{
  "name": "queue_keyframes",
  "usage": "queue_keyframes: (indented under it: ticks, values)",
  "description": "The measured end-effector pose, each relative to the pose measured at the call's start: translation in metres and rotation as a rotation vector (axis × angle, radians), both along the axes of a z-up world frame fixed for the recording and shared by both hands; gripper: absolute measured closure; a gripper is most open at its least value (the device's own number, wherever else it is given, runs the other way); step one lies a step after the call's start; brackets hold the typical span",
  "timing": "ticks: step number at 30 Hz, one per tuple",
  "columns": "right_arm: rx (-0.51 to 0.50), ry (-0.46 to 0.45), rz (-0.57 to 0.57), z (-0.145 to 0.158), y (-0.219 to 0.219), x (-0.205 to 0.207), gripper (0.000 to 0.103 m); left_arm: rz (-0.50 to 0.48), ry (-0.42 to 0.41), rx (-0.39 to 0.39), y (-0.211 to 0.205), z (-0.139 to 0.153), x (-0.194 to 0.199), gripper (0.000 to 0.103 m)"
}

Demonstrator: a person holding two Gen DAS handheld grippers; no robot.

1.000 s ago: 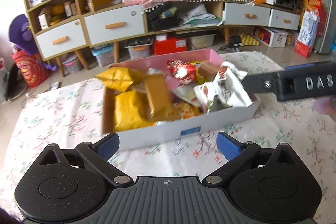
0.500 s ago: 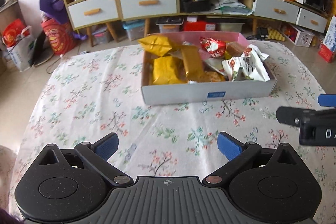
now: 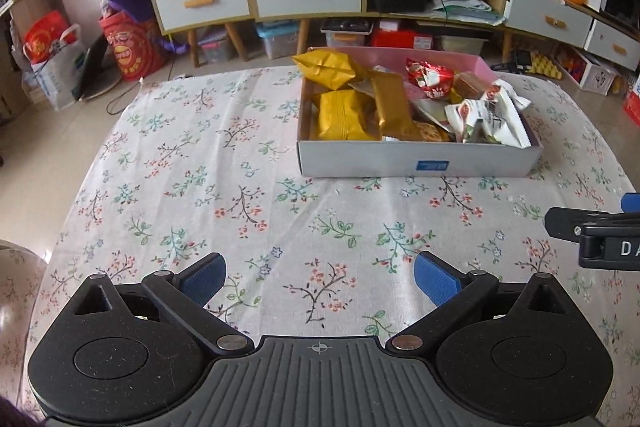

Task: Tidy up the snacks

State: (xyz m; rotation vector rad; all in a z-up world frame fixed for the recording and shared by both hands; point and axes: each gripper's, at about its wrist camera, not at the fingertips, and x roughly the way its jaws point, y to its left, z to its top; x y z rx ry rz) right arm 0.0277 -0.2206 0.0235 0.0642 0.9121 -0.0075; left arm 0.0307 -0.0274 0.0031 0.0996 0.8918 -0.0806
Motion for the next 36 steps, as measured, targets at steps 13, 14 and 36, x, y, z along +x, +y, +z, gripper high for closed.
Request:
queue_keyframes:
  ticks: [13,14,36]
  values:
    - [0.018,-0.009,0.034,0.006,0.008,0.001,0.000,0.004,0.013,-0.022,-0.005,-0.001,0.007,0.002]
    - [0.015,-0.010,0.036,0.007,0.008,0.000,0.000,0.007,0.012,-0.022,-0.005,-0.001,0.007,0.002]
    - [0.009,0.000,0.041,0.008,0.013,-0.001,0.000,0.008,0.011,-0.024,-0.005,0.001,0.006,0.002]
